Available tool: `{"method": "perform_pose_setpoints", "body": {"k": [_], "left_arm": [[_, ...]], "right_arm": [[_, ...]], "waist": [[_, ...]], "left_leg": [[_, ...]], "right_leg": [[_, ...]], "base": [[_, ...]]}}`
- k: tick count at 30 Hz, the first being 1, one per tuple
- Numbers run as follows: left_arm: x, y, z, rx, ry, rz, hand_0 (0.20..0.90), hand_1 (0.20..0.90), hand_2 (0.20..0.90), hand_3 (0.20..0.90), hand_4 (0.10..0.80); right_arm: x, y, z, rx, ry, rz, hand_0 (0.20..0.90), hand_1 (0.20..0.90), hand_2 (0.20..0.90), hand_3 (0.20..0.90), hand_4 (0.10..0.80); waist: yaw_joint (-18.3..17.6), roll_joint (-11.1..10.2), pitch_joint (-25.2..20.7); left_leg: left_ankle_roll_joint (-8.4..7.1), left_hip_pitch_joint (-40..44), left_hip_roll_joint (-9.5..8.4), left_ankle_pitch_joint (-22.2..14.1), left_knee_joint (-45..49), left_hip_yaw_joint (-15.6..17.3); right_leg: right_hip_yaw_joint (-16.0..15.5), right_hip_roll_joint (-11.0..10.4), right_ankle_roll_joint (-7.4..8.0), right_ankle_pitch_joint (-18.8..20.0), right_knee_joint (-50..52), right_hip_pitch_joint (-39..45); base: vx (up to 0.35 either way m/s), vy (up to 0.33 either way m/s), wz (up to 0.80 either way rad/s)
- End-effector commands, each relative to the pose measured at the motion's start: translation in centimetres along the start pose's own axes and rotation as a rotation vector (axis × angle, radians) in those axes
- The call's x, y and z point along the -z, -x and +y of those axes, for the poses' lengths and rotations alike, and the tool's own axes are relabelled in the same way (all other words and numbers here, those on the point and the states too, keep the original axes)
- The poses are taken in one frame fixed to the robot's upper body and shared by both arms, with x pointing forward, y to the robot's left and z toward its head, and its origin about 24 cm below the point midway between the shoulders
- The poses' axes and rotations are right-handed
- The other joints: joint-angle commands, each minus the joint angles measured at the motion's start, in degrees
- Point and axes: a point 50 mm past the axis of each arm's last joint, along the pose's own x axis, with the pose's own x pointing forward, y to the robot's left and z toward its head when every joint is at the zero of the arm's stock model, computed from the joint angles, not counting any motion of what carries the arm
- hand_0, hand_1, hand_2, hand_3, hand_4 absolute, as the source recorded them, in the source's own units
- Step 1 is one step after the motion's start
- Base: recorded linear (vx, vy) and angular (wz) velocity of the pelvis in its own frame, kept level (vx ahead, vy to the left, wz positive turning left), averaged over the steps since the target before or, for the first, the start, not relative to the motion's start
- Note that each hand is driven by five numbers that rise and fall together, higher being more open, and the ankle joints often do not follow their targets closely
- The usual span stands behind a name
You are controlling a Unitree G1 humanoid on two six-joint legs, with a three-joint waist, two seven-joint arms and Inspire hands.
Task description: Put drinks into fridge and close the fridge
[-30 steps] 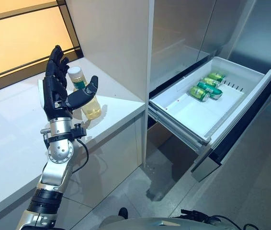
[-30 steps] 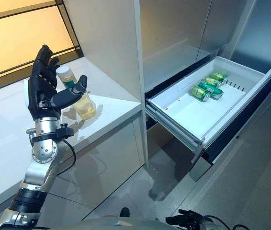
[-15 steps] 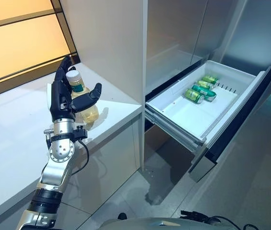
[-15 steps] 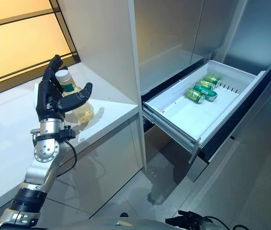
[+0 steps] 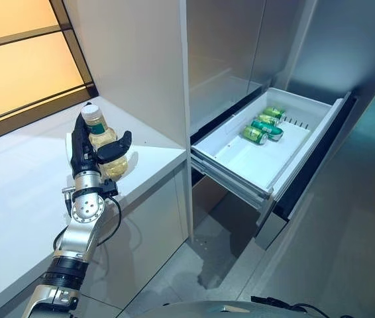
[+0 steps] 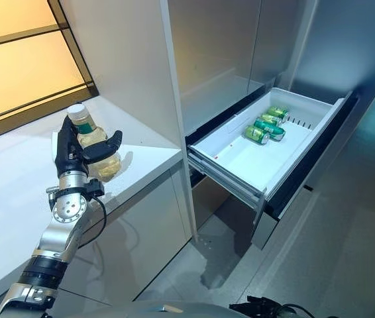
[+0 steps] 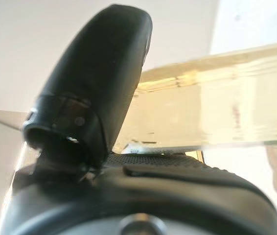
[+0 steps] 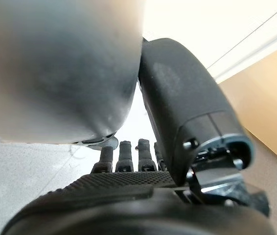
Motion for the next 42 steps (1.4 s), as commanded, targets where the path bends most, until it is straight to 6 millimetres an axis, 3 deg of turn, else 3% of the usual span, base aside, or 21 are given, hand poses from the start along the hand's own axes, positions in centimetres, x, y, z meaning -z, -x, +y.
{"method": "perform_pose_setpoints", "body": {"k": [1, 13, 15, 16, 22, 27, 28, 31, 32, 36, 39, 42], "left_arm": [[-4.9, -2.9, -0.6, -0.004, -0.015, -0.248, 0.900, 0.900, 0.900, 0.900, 0.800], [-5.0, -3.0, 0.0, -0.048, 0.018, -0.259, 0.900, 0.900, 0.900, 0.900, 0.800], [-5.2, -3.0, 0.0, -0.040, 0.035, -0.265, 0.524, 0.524, 0.524, 0.461, 0.361], [-5.2, -2.9, -0.2, -0.031, 0.039, -0.271, 0.300, 0.300, 0.300, 0.200, 0.100], [-5.9, -2.8, -0.8, 0.046, 0.115, -0.283, 0.300, 0.300, 0.300, 0.200, 0.100], [-8.4, -2.0, -2.0, 0.242, 0.413, -0.372, 0.300, 0.300, 0.300, 0.200, 0.100], [-9.2, -1.5, -2.5, 0.322, 0.544, -0.403, 0.300, 0.300, 0.300, 0.200, 0.100], [-10.5, -0.5, -3.4, 0.452, 0.712, -0.472, 0.300, 0.300, 0.300, 0.200, 0.100], [-11.4, 0.2, -3.8, 0.535, 0.767, -0.534, 0.300, 0.300, 0.300, 0.200, 0.100], [-13.0, 1.3, -4.3, 0.655, 0.745, -0.658, 0.300, 0.300, 0.300, 0.200, 0.100], [-14.4, 2.0, -4.3, 0.756, 0.645, -0.771, 0.300, 0.300, 0.300, 0.200, 0.100], [-15.4, 2.5, -4.0, 0.785, 0.532, -0.869, 0.300, 0.300, 0.300, 0.200, 0.100]], "right_arm": [[-0.5, -0.2, 1.2, -0.038, 0.027, -0.007, 0.900, 0.900, 0.900, 0.900, 0.800], [-0.3, -0.3, 1.3, -0.037, 0.030, 0.000, 0.900, 0.900, 0.900, 0.900, 0.800], [-0.2, -0.3, 1.3, -0.037, 0.031, 0.001, 0.900, 0.900, 0.900, 0.900, 0.800], [-0.2, -0.3, 1.4, -0.038, 0.032, 0.000, 0.900, 0.900, 0.900, 0.900, 0.800], [-0.4, -0.3, 1.5, -0.045, 0.037, -0.011, 0.900, 0.900, 0.900, 0.900, 0.800], [-1.4, -0.3, 1.7, -0.062, 0.036, -0.074, 0.900, 0.900, 0.900, 0.900, 0.800], [-2.5, -0.2, 1.8, -0.065, 0.115, -0.138, 0.900, 0.900, 0.900, 0.900, 0.800], [-4.9, 0.3, 2.5, -0.080, 0.240, -0.261, 0.900, 0.900, 0.900, 0.900, 0.800], [-7.1, 0.9, 3.6, -0.101, 0.329, -0.362, 0.900, 0.900, 0.900, 0.900, 0.800], [-10.7, 3.1, 5.9, -0.187, 0.410, -0.553, 0.900, 0.900, 0.900, 0.900, 0.800], [-13.3, 6.3, 8.2, -0.352, 0.422, -0.722, 0.900, 0.900, 0.900, 0.900, 0.800], [-15.2, 9.2, 8.6, -0.487, 0.426, -0.848, 0.900, 0.900, 0.900, 0.900, 0.800]], "waist": [[-0.86, -0.27, 1.04], [-0.96, -0.30, 0.80], [-0.89, -0.32, 0.82], [-0.87, -0.32, 0.84], [-0.76, -0.34, 0.98], [-0.42, -0.44, 0.99], [-0.37, -0.52, 1.10], [-0.40, -0.75, 1.38], [-0.56, -0.99, 1.54], [-1.22, -1.50, 1.81], [-2.42, -1.97, 1.97], [-3.24, -2.29, 1.73]], "left_leg": [[4.35, 2.21, -4.72, -9.75, 2.69, 2.37], [4.43, 2.44, -4.89, -9.84, 2.42, 2.30], [4.46, 2.40, -4.92, -9.77, 2.37, 2.19], [4.46, 2.37, -4.93, -9.78, 2.36, 2.16], [4.61, 2.37, -5.11, -9.91, 2.42, 1.89], [4.68, 2.28, -5.14, -9.89, 2.27, 1.69], [4.67, 2.23, -5.11, -9.82, 2.21, 1.58], [4.65, 2.22, -5.02, -9.64, 2.00, 1.32], [4.62, 2.18, -4.99, -9.50, 1.85, 1.15], [4.62, 1.98, -5.02, -9.26, 1.76, 0.94], [4.59, 1.96, -5.01, -9.09, 1.50, 1.37], [4.53, 2.29, -5.07, -9.03, 1.15, 1.91]], "right_leg": [[1.42, 3.25, -0.32, -7.52, 9.01, -2.79], [1.46, 3.25, -0.23, -7.67, 9.12, -2.74], [1.50, 3.29, -0.27, -7.62, 9.13, -2.80], [1.50, 3.30, -0.26, -7.64, 9.17, -2.85], [1.62, 3.29, -0.20, -7.63, 9.17, -2.89], [1.66, 3.34, -0.11, -7.43, 8.88, -2.87], [1.72, 3.37, -0.09, -7.29, 8.81, -2.92], [1.84, 3.39, -0.04, -7.06, 8.80, -3.06], [1.91, 3.39, 0.01, -6.90, 8.77, -3.20], [2.06, 3.38, 0.09, -6.54, 8.70, -3.51], [2.22, 3.38, 0.23, -6.10, 8.29, -3.76], [2.42, 3.40, 0.45, -5.59, 7.52, -3.61]], "base": [[0.000, 0.000, 0.00], [0.000, 0.000, 0.00], [0.000, 0.000, 0.00], [0.000, 0.000, 0.00], [0.000, 0.000, 0.00], [0.000, 0.000, 0.00], [0.000, 0.000, 0.00], [-0.027, -0.026, 0.00], [-0.031, -0.033, -0.02], [-0.042, -0.041, -0.06], [-0.057, -0.037, -0.02], [-0.037, -0.027, -0.09]]}}
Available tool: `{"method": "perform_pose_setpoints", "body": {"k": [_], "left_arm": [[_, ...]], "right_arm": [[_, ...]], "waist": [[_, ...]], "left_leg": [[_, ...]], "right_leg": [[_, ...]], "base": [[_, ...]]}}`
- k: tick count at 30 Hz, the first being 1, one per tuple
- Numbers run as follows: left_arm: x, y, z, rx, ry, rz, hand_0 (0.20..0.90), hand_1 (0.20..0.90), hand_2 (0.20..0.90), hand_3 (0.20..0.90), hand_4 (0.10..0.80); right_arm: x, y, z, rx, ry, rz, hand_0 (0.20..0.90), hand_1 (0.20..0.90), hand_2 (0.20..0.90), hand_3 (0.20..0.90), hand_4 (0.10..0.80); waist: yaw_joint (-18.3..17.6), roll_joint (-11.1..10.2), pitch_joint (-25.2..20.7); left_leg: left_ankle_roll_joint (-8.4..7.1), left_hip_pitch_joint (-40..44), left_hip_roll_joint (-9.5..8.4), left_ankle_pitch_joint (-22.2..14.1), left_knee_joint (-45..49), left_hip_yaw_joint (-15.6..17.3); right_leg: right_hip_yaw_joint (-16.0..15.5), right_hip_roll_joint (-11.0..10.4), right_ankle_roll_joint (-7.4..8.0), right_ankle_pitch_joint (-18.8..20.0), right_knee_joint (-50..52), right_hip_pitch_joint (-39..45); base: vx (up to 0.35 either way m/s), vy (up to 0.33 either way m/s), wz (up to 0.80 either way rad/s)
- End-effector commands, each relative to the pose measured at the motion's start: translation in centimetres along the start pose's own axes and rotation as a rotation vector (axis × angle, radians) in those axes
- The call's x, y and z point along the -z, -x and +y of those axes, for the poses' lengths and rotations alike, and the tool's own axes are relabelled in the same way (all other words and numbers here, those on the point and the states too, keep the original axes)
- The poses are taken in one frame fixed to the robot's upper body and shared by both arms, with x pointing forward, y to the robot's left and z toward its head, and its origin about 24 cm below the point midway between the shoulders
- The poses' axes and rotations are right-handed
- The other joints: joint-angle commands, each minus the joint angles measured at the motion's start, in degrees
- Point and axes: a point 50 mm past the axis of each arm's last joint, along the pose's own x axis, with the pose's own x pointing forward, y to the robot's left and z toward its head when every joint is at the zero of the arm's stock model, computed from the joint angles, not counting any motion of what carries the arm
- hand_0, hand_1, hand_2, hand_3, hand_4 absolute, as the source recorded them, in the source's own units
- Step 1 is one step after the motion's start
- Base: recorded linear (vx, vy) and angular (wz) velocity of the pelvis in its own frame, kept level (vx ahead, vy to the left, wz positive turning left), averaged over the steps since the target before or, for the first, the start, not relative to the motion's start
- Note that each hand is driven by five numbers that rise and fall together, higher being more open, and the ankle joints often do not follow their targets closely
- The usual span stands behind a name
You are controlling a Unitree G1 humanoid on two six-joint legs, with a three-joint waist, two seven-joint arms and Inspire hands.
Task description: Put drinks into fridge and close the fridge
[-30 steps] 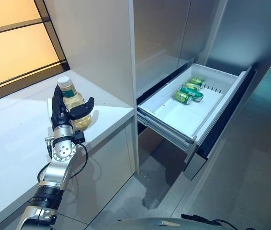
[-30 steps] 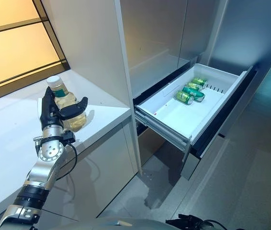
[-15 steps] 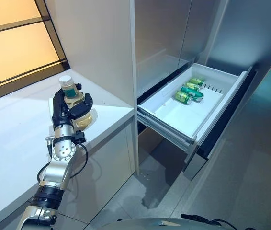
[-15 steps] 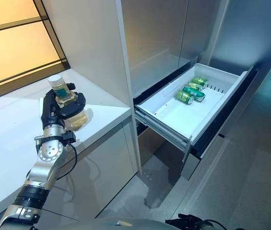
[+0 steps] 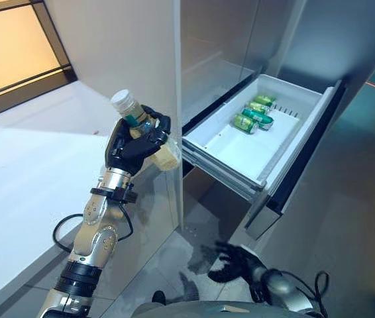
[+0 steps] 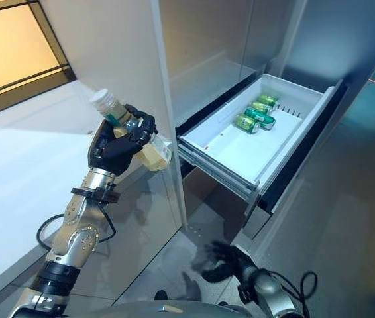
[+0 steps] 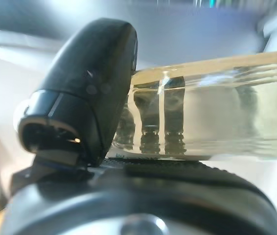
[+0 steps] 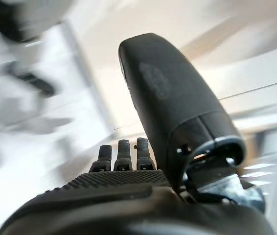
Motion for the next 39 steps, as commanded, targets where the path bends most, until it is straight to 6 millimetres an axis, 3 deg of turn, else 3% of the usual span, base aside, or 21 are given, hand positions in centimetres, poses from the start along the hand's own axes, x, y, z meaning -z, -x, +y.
{"method": "perform_pose_setpoints", "body": {"k": [1, 8, 16, 29, 39], "left_arm": [[-8.4, -3.4, -2.8, 0.271, -0.187, -0.513, 0.300, 0.300, 0.300, 0.200, 0.100], [-7.1, -3.1, -3.8, 0.390, -0.144, -0.432, 0.300, 0.300, 0.300, 0.200, 0.100], [-4.1, -4.0, -4.5, 0.433, -0.060, -0.239, 0.300, 0.300, 0.300, 0.200, 0.100], [-0.8, -4.9, -7.0, 0.546, -0.025, -0.065, 0.300, 0.300, 0.300, 0.200, 0.100], [-0.2, -5.3, -6.6, 0.511, -0.121, -0.041, 0.300, 0.300, 0.300, 0.200, 0.100]], "right_arm": [[-6.2, 1.0, -1.0, -0.131, 0.030, -0.266, 0.900, 0.900, 0.900, 0.900, 0.800], [-14.3, 4.5, -2.0, -0.270, 0.133, -0.541, 0.900, 0.900, 0.900, 0.900, 0.800], [-20.8, 7.8, -1.2, -0.372, 0.195, -0.811, 0.900, 0.900, 0.900, 0.900, 0.800], [-22.8, 8.0, 0.9, -0.513, 0.335, -0.765, 0.900, 0.900, 0.900, 0.900, 0.800], [-23.1, 8.0, 2.4, -0.647, 0.518, -0.652, 0.900, 0.900, 0.900, 0.900, 0.800]], "waist": [[-0.23, 0.25, -1.94], [-1.67, 0.39, -2.81], [-2.25, 0.46, -3.25], [-2.69, -0.23, -3.60], [-2.23, -0.75, -3.83]], "left_leg": [[4.54, 2.69, -5.27, -8.60, 0.86, 1.28], [4.75, 3.15, -5.31, -8.62, 0.65, 3.22], [5.39, 3.10, -5.59, -9.20, 1.06, 5.14], [5.98, 2.40, -6.02, -9.30, 1.32, 6.38], [5.90, 2.17, -6.12, -9.05, 1.06, 6.22]], "right_leg": [[1.13, 3.18, 0.69, -5.65, 7.22, -2.51], [2.62, 3.14, 1.22, -4.06, 5.70, -2.59], [3.66, 2.90, 1.65, -3.35, 5.37, -3.15], [4.22, 2.77, 1.82, -2.35, 5.06, -4.07], [4.01, 2.66, 1.90, -2.10, 4.86, -4.20]], "base": [[-0.022, -0.011, -0.16], [-0.014, 0.014, -0.18], [-0.005, 0.020, -0.19], [-0.008, 0.010, -0.06], [0.000, 0.000, 0.00]]}}
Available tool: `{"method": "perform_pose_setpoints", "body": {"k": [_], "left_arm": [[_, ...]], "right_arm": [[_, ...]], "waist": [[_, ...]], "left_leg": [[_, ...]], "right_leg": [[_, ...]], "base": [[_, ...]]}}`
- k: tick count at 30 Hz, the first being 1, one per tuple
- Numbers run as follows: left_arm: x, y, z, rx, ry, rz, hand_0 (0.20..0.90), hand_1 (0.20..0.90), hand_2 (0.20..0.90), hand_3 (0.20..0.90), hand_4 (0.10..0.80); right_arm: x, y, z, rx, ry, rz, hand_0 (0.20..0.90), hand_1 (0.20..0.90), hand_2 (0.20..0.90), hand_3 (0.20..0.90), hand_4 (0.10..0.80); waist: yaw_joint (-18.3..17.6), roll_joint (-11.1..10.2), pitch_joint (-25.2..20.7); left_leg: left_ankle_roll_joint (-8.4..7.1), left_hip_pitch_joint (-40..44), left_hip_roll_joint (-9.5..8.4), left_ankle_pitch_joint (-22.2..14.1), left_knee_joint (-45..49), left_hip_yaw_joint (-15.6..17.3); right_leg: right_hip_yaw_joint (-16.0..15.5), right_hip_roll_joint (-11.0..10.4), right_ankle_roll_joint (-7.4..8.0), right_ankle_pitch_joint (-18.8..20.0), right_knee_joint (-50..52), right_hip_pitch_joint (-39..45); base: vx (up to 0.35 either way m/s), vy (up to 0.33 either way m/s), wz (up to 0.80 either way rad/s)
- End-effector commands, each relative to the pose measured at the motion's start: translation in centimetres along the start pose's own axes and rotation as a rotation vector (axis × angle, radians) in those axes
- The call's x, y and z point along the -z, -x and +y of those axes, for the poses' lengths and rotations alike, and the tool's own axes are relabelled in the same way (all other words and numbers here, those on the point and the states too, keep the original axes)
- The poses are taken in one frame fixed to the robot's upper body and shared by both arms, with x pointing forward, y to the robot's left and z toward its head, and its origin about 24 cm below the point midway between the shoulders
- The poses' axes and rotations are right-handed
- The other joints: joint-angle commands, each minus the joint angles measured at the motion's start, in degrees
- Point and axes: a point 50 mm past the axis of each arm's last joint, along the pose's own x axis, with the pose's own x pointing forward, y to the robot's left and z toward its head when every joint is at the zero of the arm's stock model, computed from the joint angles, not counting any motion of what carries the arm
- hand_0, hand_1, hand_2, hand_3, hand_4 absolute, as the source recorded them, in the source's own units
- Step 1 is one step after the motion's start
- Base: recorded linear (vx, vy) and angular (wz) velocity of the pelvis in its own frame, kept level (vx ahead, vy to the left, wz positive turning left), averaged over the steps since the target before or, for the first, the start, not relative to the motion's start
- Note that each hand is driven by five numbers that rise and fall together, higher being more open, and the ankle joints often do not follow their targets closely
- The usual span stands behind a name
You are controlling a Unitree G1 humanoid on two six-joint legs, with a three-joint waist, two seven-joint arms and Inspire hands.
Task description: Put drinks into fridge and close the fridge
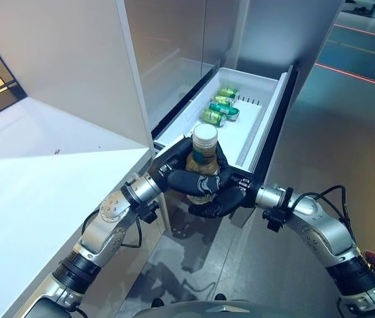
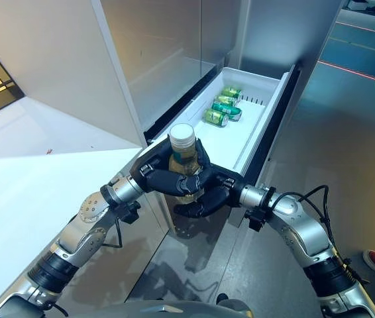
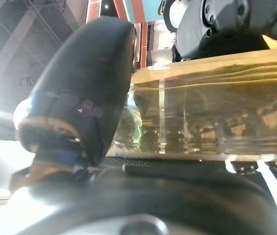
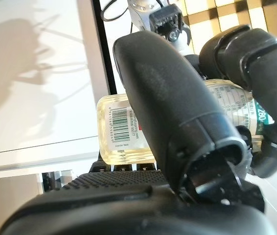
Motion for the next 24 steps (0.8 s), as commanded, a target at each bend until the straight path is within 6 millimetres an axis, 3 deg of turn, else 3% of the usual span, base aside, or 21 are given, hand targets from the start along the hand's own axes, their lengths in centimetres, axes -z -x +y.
{"method": "perform_pose_setpoints", "body": {"k": [1, 6, 12, 24], "left_arm": [[-5.4, -4.0, 1.1, 0.019, -0.164, -0.288, 0.300, 0.300, 0.300, 0.200, 0.100], [-5.5, -3.7, 1.9, -0.017, -0.187, -0.277, 0.300, 0.300, 0.300, 0.200, 0.100], [-5.2, -3.6, 2.5, -0.052, -0.199, -0.259, 0.300, 0.300, 0.300, 0.200, 0.100], [-3.9, -4.0, 2.3, -0.066, -0.176, -0.220, 0.300, 0.300, 0.300, 0.200, 0.100]], "right_arm": [[-6.0, -1.2, 1.8, -0.245, 0.226, -0.189, 0.900, 0.900, 0.900, 0.900, 0.800], [-6.5, -0.8, 1.3, -0.272, 0.302, -0.148, 0.900, 0.900, 0.900, 0.900, 0.800], [-7.4, -0.5, 1.3, -0.321, 0.247, -0.186, 0.900, 0.900, 0.900, 0.900, 0.800], [-6.1, -2.6, 3.1, -0.438, -0.162, -0.254, 0.900, 0.900, 0.900, 0.900, 0.800]], "waist": [[0.64, -0.76, -3.84], [0.69, -1.08, -4.06], [0.85, -1.38, -4.18], [1.57, -1.32, -4.06]], "left_leg": [[5.24, 0.43, -5.63, -7.36, 0.97, -0.93], [5.02, 0.30, -5.41, -7.21, 0.79, -0.70], [4.74, 0.19, -5.27, -6.96, 0.73, -0.74], [4.60, 0.19, -5.23, -6.89, 0.73, -0.99]], "right_leg": [[-2.78, 3.26, 0.91, -3.50, 4.80, -2.32], [-2.96, 3.32, 0.91, -3.31, 4.70, -2.52], [-3.26, 3.29, 0.99, -3.08, 4.45, -2.40], [-4.29, 2.92, 1.33, -2.90, 4.19, -2.04]], "base": [[0.000, 0.000, 0.00], [0.000, 0.000, 0.00], [0.000, 0.000, 0.00], [0.000, 0.000, 0.00]]}}
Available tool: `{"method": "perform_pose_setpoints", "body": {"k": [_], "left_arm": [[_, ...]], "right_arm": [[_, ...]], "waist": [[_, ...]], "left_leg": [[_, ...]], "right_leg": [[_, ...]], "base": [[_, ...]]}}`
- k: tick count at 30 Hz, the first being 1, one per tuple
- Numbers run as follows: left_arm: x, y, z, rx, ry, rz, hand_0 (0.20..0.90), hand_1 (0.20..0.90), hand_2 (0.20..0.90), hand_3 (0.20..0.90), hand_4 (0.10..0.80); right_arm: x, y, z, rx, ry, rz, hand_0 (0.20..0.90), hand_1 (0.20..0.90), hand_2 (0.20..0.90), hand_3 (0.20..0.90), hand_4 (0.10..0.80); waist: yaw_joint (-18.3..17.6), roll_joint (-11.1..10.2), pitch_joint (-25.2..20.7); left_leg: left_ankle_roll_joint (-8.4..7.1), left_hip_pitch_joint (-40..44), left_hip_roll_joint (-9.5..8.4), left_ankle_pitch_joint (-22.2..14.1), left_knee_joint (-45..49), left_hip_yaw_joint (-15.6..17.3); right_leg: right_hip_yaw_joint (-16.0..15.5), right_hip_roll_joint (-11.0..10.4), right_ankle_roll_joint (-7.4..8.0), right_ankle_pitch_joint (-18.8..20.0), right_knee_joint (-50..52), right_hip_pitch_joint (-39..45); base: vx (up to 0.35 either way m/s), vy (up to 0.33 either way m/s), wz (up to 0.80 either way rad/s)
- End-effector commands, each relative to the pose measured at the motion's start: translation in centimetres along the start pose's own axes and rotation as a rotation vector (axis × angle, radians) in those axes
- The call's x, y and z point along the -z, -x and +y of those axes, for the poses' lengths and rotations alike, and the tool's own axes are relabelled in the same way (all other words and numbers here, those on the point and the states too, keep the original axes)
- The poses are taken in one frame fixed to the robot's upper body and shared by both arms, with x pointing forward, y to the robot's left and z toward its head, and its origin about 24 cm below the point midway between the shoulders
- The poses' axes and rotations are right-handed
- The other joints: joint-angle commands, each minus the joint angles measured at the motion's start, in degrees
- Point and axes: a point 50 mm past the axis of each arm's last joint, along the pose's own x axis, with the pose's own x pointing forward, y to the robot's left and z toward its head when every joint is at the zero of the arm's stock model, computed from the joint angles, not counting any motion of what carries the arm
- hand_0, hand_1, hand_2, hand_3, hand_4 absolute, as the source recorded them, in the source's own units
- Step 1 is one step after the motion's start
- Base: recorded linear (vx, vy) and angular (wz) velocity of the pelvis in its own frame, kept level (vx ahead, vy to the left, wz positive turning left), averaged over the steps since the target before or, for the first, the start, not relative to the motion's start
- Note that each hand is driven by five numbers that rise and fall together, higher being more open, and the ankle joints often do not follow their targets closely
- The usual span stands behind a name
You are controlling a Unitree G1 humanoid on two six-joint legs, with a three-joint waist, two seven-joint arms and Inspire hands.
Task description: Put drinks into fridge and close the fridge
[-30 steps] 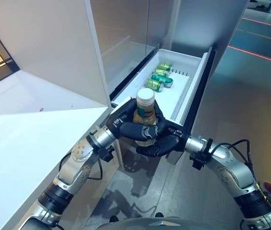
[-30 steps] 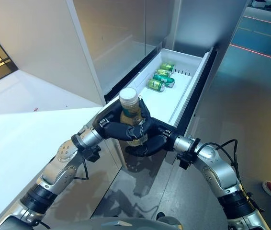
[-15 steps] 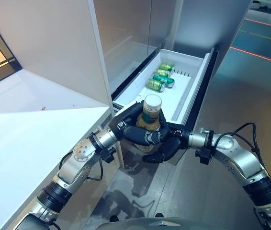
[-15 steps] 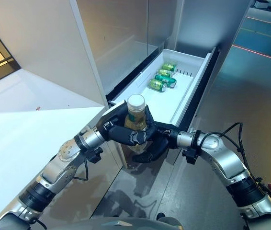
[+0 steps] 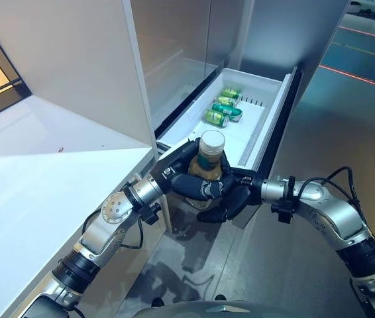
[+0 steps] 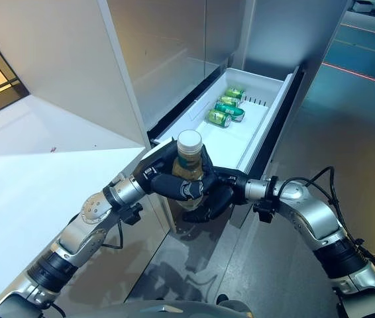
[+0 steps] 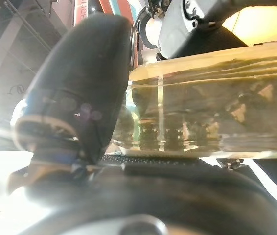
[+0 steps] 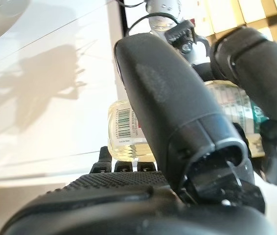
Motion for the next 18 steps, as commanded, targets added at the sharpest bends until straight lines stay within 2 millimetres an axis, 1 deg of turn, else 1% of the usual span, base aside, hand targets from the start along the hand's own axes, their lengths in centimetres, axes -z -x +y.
{"method": "perform_pose_setpoints", "body": {"k": [1, 4, 7, 10, 16, 17, 18], "left_arm": [[-4.4, -4.0, 2.6, -0.079, -0.133, -0.246, 0.300, 0.300, 0.300, 0.200, 0.100], [-4.2, -4.0, 2.6, -0.088, -0.137, -0.240, 0.300, 0.300, 0.300, 0.200, 0.100], [-4.0, -4.0, 2.7, -0.097, -0.141, -0.235, 0.300, 0.300, 0.300, 0.200, 0.100], [-3.8, -4.0, 2.8, -0.106, -0.139, -0.228, 0.300, 0.300, 0.300, 0.200, 0.100], [-3.7, -3.9, 2.6, -0.120, -0.121, -0.235, 0.300, 0.300, 0.300, 0.200, 0.100], [-3.7, -3.9, 2.5, -0.111, -0.105, -0.243, 0.300, 0.300, 0.300, 0.200, 0.100], [-3.7, -3.8, 2.5, -0.108, -0.102, -0.243, 0.300, 0.300, 0.300, 0.200, 0.100]], "right_arm": [[-5.5, -2.8, 4.7, -0.397, -0.099, -0.365, 0.900, 0.900, 0.900, 0.900, 0.800], [-4.6, -3.5, 5.3, -0.438, -0.247, -0.376, 0.900, 0.900, 0.900, 0.900, 0.800], [-4.1, -4.0, 5.5, -0.438, -0.336, -0.399, 0.900, 0.900, 0.900, 0.900, 0.800], [-4.1, -4.2, 5.5, -0.416, -0.347, -0.414, 0.900, 0.900, 0.900, 0.900, 0.800], [-3.9, -4.2, 5.1, -0.357, -0.292, -0.399, 0.900, 0.900, 0.900, 0.900, 0.800], [-3.9, -4.1, 5.1, -0.345, -0.280, -0.396, 0.853, 0.853, 0.853, 0.845, 0.745], [-3.9, -4.1, 5.1, -0.343, -0.279, -0.395, 0.716, 0.716, 0.716, 0.686, 0.586]], "waist": [[0.89, -1.16, -3.97], [1.10, -1.16, -3.91], [1.31, -1.08, -3.87], [1.40, -1.04, -3.94], [1.36, -0.93, -4.03], [1.32, -0.91, -4.04], [1.32, -0.90, -4.04]], "left_leg": [[4.61, 0.24, -5.27, -6.91, 0.74, -0.85], [4.62, 0.35, -5.30, -6.90, 0.78, -0.93], [4.61, 0.37, -5.28, -6.80, 0.83, -0.88], [4.61, 0.38, -5.26, -6.78, 0.81, -0.86], [4.58, 0.29, -5.29, -6.64, 0.76, -1.15], [4.57, 0.29, -5.29, -6.62, 0.77, -1.22], [4.57, 0.30, -5.29, -6.61, 0.77, -1.23]], "right_leg": [[-4.18, 2.88, 1.34, -2.91, 4.19, -2.10], [-4.66, 2.75, 1.44, -2.90, 4.13, -1.85], [-5.27, 2.59, 1.52, -2.83, 4.13, -1.77], [-5.54, 2.57, 1.51, -2.87, 4.10, -1.73], [-5.50, 2.71, 1.30, -2.97, 3.94, -1.69], [-5.44, 2.73, 1.28, -2.98, 3.95, -1.69], [-5.43, 2.73, 1.28, -2.98, 3.94, -1.69]], "base": [[0.000, 0.000, 0.00], [0.000, 0.000, 0.00], [0.006, -0.001, 0.02], [0.018, -0.004, 0.10], [0.003, 0.000, 0.01], [0.000, 0.000, 0.00], [0.000, 0.000, 0.00]]}}
